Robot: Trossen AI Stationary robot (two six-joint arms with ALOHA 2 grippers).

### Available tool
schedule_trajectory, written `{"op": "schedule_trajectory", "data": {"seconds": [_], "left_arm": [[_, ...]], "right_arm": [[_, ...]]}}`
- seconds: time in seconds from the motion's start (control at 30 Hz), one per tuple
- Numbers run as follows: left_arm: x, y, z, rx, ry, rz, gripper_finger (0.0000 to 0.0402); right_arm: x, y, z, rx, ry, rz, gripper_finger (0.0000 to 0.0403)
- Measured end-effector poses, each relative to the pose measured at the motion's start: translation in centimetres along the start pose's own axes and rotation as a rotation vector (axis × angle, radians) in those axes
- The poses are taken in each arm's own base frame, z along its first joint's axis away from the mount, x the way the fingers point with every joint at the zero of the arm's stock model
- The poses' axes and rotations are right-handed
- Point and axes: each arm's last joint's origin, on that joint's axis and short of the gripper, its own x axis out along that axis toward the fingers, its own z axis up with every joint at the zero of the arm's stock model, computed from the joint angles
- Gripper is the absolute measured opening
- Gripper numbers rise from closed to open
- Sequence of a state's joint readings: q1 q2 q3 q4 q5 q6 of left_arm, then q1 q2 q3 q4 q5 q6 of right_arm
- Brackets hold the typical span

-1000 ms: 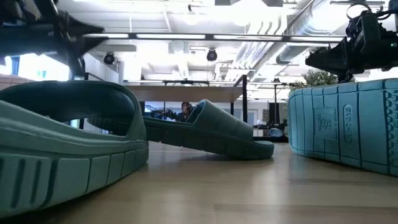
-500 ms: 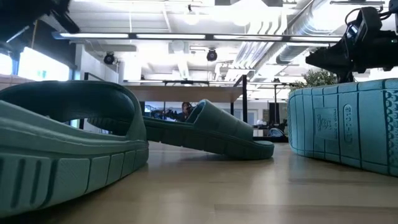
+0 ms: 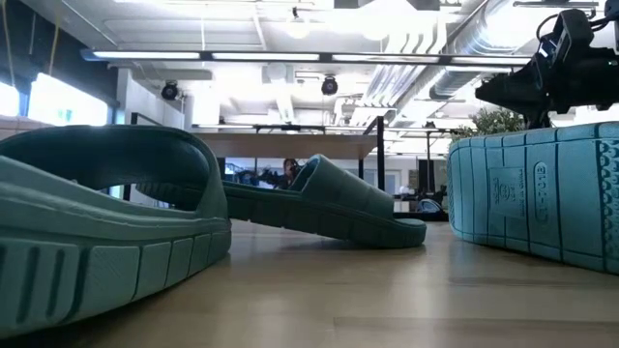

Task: Pick and place slides into the shelf
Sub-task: Put the left white slipper on the bottom shelf

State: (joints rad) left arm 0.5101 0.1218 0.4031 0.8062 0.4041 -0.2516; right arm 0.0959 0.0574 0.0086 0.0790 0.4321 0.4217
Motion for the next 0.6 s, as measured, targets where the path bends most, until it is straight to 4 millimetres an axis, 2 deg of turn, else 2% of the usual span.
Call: {"op": "schedule_trajectory", "data": {"seconds": [0.17,0.23,0.33,0.47,0.6], "left_arm": [[4.9,1.0,2.2,-0.046,0.136,-0.167,0.0074],[6.8,1.7,1.9,-0.105,0.243,-0.224,0.0074],[8.9,2.9,0.3,-0.257,0.464,-0.253,0.0074],[9.8,3.9,-2.6,-0.538,0.835,-0.19,0.0074],[8.8,3.9,-4.7,-0.79,1.21,-0.076,0.0074]], "right_arm": [[0.0,0.0,0.0,-0.002,0.0,0.001,0.0],[0.0,0.0,0.0,-0.003,0.001,0.001,0.0],[0.0,0.0,0.0,-0.003,0.001,0.001,0.0],[0.0,0.0,0.0,0.007,0.001,0.002,0.0],[0.0,0.0,0.0,0.007,0.001,0.001,0.0]]}}
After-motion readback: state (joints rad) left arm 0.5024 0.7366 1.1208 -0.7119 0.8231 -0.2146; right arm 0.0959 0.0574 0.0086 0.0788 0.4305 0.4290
